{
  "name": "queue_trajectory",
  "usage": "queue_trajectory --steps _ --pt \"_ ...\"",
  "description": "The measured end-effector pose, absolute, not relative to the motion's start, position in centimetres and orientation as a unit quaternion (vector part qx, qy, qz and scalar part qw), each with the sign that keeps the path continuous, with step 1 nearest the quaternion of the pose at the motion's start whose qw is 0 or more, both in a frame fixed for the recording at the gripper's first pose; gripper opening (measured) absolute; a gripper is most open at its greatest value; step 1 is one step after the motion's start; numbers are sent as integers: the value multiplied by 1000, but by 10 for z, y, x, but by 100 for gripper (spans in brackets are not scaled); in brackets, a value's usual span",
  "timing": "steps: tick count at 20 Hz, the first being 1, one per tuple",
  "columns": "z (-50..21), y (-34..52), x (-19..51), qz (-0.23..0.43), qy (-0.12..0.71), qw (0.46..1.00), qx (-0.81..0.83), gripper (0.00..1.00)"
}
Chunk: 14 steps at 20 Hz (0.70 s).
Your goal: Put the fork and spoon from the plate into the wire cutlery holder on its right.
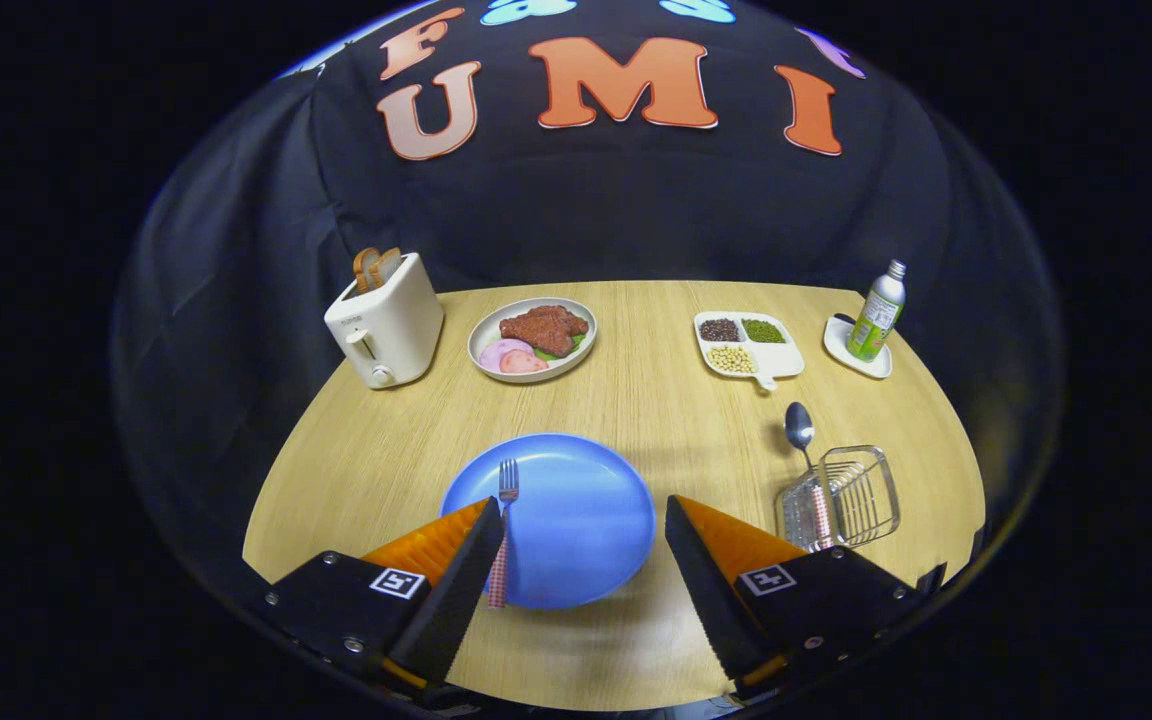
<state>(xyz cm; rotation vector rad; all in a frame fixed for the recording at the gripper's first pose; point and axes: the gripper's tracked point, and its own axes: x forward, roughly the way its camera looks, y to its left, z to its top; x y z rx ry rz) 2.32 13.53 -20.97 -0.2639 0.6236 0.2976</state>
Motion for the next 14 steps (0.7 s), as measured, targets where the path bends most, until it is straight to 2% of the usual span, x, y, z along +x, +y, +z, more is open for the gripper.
queue_trajectory --steps 11,12,14 --pt "-301 175 13 161 345 912 -152 98" --pt "-306 176 15 160 348 911 -150 97" --pt "-314 175 15 156 354 910 -152 89"
